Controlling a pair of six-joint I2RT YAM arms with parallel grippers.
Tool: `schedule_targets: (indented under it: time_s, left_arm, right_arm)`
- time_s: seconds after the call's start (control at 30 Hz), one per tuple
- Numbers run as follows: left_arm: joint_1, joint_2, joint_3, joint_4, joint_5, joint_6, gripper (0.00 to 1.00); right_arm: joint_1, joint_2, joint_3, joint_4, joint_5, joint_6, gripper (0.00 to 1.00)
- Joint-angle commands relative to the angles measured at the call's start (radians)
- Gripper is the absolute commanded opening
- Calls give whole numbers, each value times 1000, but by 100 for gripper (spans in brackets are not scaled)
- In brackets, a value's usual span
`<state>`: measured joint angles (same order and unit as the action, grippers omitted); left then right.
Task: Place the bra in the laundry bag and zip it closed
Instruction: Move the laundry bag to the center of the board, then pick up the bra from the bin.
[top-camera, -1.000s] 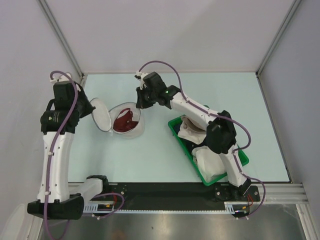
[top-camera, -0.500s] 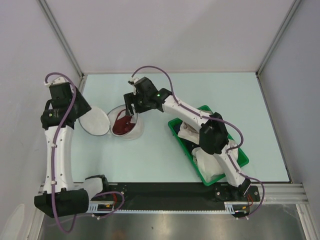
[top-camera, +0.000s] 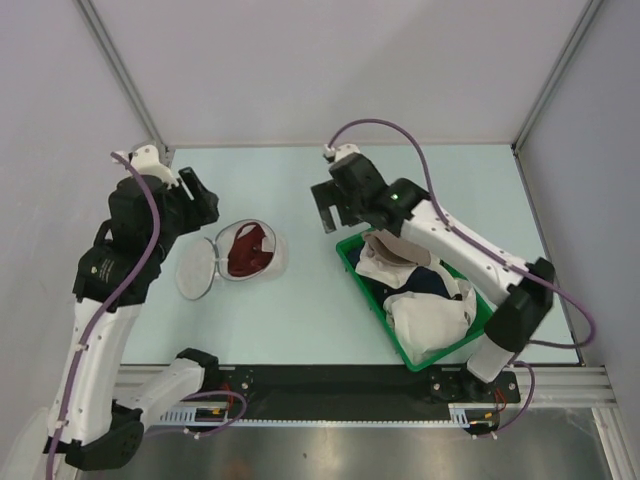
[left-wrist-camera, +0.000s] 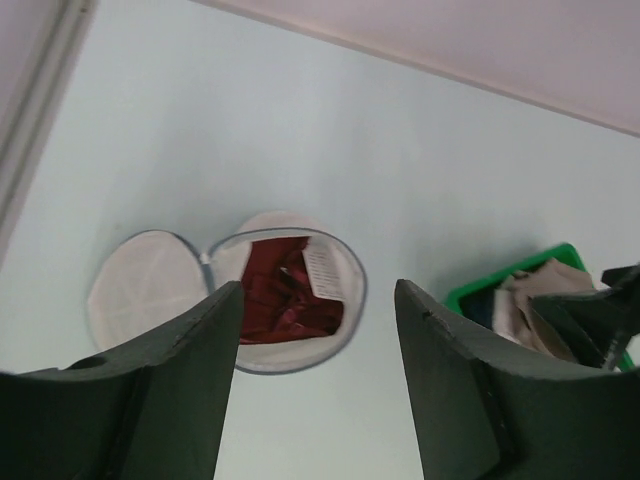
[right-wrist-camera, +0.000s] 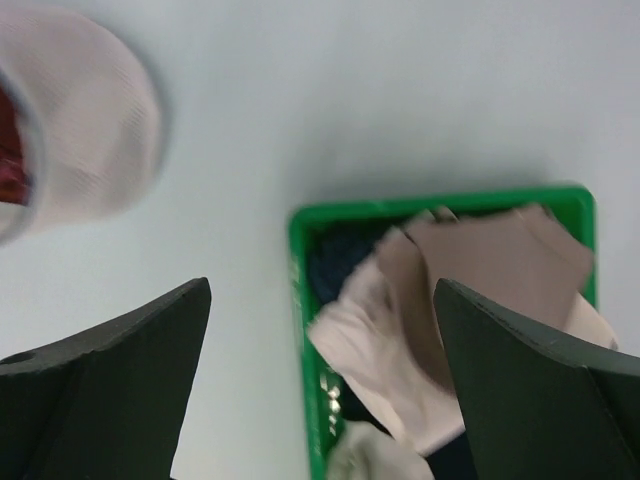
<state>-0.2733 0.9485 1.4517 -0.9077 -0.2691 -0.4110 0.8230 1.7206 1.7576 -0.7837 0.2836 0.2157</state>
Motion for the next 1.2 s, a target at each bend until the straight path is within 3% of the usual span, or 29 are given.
schedule_targets:
  time_s: [0.0, 0.27, 0.43, 0.67, 1.0, 1.17]
  left_arm:
    - [-150, 15, -20, 41, 39, -58, 65]
    - [-651, 133, -206, 323, 111, -158, 63]
    - [-814, 222, -218, 365, 90, -190, 63]
    - [-848, 150, -277, 359, 31, -224, 63]
    - [-845, -33, -321, 260, -223, -318, 64]
    - [-830, -129, -363, 244, -277, -353, 66]
  right_arm:
    - [-33, -154, -290, -8, 115, -13, 100]
    - [-13, -334, -618, 129, 278, -116, 100]
    - [-24, -320, -655, 211, 319, -203, 100]
    - [-44, -230, -656, 259, 333, -246, 100]
    - [-113, -182, -705, 371, 249, -263, 99]
    - [-136, -132, -690, 390, 244, -279, 95]
